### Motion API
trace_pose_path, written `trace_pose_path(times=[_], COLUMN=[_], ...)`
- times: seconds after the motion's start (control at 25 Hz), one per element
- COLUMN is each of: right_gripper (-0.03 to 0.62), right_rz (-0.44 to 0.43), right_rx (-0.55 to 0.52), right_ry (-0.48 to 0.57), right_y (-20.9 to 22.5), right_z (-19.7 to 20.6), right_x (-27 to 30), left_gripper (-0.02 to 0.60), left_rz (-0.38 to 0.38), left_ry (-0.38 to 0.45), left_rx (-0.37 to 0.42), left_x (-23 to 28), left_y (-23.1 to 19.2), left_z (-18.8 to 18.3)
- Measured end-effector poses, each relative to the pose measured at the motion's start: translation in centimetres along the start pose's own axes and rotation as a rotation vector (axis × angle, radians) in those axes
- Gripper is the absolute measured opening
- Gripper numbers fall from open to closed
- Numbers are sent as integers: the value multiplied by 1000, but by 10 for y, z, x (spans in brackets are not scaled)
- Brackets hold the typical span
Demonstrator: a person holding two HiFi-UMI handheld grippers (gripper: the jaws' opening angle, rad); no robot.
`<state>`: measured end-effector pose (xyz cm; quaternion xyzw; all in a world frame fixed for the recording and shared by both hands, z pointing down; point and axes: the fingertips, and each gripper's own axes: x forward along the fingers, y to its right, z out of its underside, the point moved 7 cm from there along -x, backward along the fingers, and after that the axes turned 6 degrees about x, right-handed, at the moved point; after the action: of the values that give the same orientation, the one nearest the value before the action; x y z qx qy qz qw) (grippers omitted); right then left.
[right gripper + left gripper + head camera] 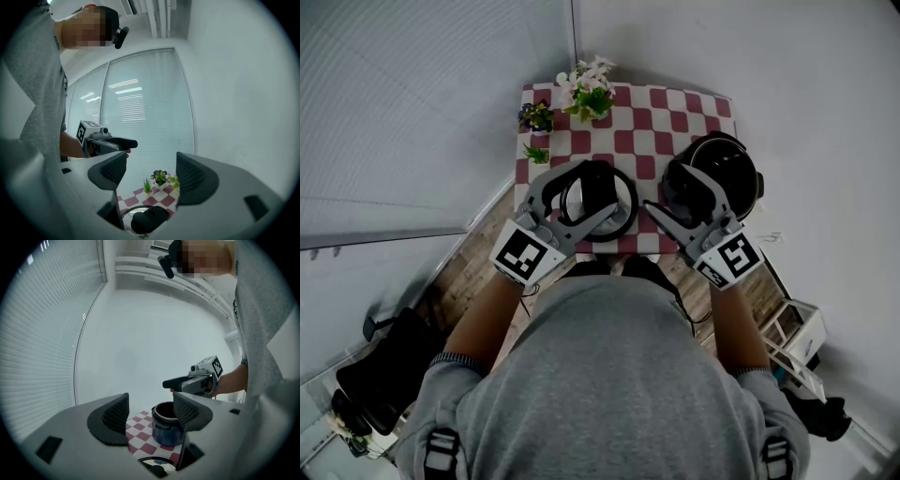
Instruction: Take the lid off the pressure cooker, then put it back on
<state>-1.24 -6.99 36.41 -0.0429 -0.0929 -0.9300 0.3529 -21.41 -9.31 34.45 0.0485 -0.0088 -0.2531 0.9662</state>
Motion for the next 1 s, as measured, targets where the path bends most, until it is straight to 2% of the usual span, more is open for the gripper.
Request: trace_pose_path(times=[0.32, 0.44, 0.64, 0.88, 1.0], right_gripper=[345, 345, 347, 345, 344], right_rz=[-20, -35, -88, -129, -162], right_rx=[2, -8, -14, -29, -47], right_ry=[-41, -107, -202, -321, -384], right_y=[7, 9, 5, 0, -1], right_z=[13, 33, 63, 92, 112], right_x=[10, 19, 37, 58, 69], left_gripper=[316, 316, 316, 316, 316], left_rz=[-13, -4, 2, 51, 64], left_ry=[-39, -82, -177, -299, -344], left_rx=[14, 26, -1, 38, 14], left_x=[2, 2, -2, -2, -1], left_y=[-4, -4, -4, 3, 4], left_z=[11, 34, 75, 120, 140])
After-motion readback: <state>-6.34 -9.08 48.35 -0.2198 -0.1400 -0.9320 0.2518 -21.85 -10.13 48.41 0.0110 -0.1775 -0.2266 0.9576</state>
